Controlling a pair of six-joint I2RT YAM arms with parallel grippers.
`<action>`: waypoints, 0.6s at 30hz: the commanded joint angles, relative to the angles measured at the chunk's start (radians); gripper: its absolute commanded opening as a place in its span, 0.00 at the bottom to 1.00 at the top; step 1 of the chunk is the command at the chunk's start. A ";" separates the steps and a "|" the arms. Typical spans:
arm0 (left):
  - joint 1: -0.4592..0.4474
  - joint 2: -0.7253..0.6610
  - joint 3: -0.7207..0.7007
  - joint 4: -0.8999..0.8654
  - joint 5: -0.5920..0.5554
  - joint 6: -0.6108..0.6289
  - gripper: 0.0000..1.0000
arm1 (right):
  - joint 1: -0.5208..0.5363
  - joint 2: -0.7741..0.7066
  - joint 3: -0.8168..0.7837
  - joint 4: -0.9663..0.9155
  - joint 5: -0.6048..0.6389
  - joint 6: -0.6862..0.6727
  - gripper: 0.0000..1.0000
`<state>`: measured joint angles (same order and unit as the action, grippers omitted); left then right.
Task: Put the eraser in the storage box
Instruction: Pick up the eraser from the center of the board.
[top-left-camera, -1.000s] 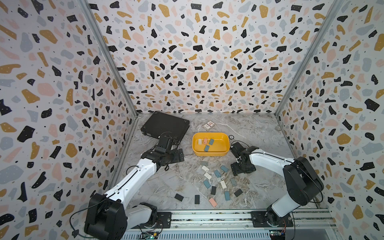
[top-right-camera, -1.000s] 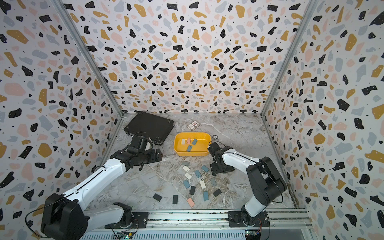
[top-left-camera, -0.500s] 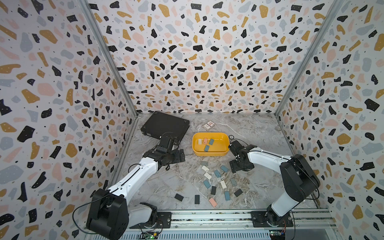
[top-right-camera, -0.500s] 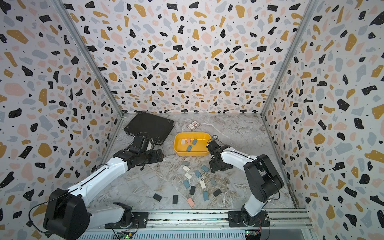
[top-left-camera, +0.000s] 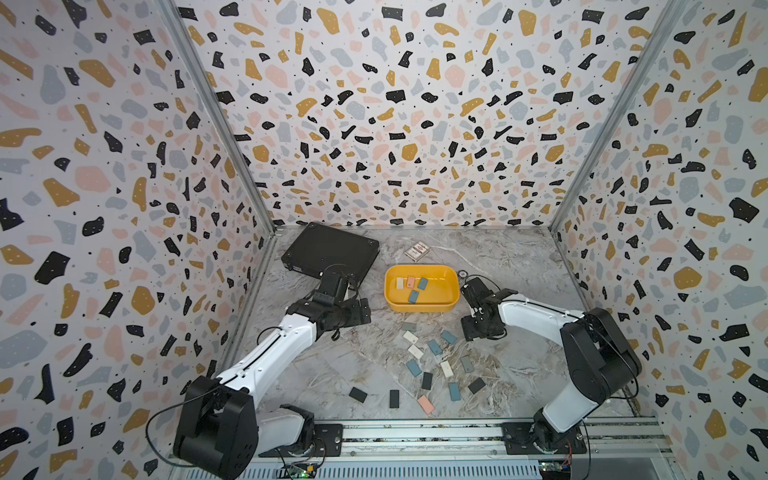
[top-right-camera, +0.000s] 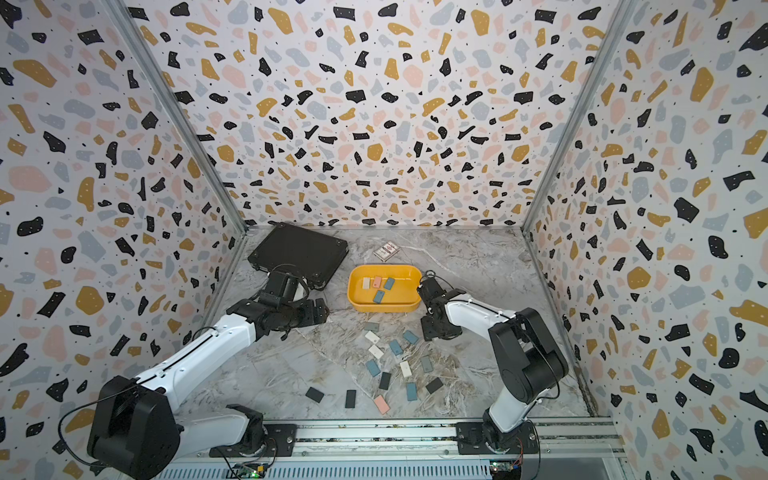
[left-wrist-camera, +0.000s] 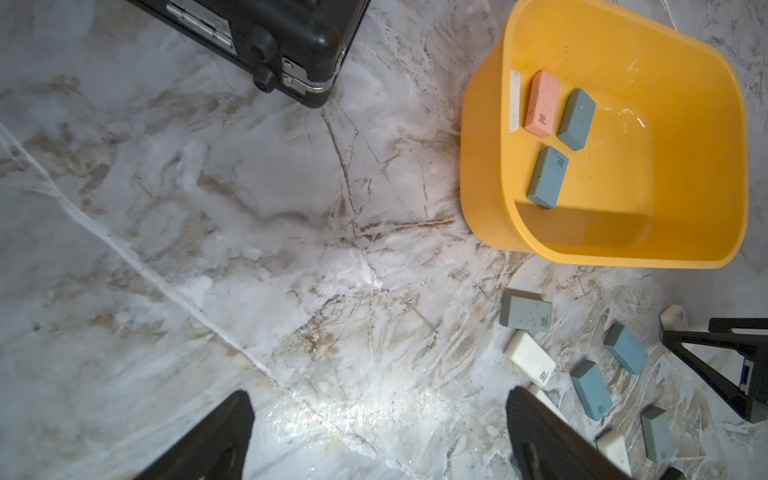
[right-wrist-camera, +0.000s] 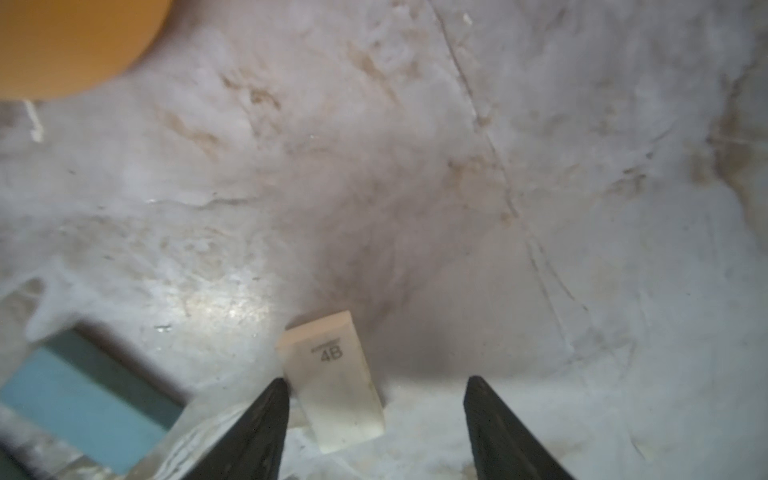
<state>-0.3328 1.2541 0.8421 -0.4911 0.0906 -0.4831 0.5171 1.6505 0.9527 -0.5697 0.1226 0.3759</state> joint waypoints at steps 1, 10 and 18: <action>0.006 0.005 0.000 0.028 0.006 0.001 0.95 | -0.001 -0.012 -0.011 0.003 -0.027 -0.014 0.63; 0.005 -0.001 0.006 0.019 0.004 0.005 0.95 | -0.009 0.012 -0.020 0.012 -0.043 -0.010 0.48; 0.006 -0.003 0.002 0.018 0.001 0.005 0.95 | -0.017 0.022 -0.028 0.024 -0.058 -0.011 0.42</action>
<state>-0.3328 1.2541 0.8421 -0.4915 0.0925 -0.4831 0.5049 1.6581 0.9413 -0.5377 0.0673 0.3695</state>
